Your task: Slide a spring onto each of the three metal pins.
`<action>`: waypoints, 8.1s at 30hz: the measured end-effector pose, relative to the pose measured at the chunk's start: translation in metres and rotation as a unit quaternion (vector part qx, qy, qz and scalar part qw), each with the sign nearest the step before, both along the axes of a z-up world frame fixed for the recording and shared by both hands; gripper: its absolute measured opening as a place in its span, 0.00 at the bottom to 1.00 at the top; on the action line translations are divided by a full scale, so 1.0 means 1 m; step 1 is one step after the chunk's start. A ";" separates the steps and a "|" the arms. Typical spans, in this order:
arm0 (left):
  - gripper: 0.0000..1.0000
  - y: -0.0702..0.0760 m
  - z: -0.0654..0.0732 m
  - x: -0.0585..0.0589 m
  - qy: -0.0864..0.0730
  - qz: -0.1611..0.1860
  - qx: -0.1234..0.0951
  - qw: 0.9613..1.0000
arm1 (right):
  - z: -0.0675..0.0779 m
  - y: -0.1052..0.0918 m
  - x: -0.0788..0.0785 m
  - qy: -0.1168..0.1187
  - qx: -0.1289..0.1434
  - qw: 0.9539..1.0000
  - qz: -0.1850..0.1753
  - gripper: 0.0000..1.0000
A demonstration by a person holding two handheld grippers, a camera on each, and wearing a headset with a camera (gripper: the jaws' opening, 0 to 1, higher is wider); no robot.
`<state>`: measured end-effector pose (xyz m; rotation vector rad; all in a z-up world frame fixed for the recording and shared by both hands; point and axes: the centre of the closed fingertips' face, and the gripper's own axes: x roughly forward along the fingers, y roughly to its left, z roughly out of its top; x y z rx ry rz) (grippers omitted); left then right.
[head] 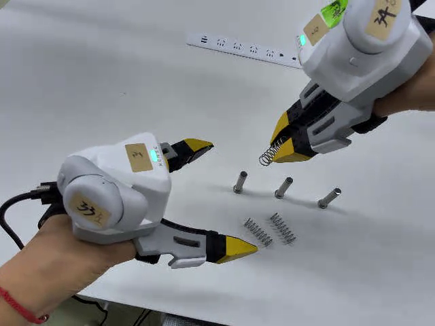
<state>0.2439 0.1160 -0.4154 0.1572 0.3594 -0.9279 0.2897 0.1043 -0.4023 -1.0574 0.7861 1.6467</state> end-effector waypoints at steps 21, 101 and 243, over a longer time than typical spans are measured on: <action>1.00 0.006 -0.012 0.004 0.015 0.004 -0.001 1.000 | -0.057 0.013 0.021 -0.002 -0.039 0.999 -0.002 0.12; 0.99 0.002 -0.014 0.004 0.024 0.011 -0.034 0.999 | -0.120 0.018 0.016 -0.018 -0.083 0.996 0.026 0.12; 0.12 -0.054 -0.142 -0.001 0.051 -0.291 0.358 0.886 | -0.041 -0.221 -0.068 0.036 0.285 0.906 -0.310 0.95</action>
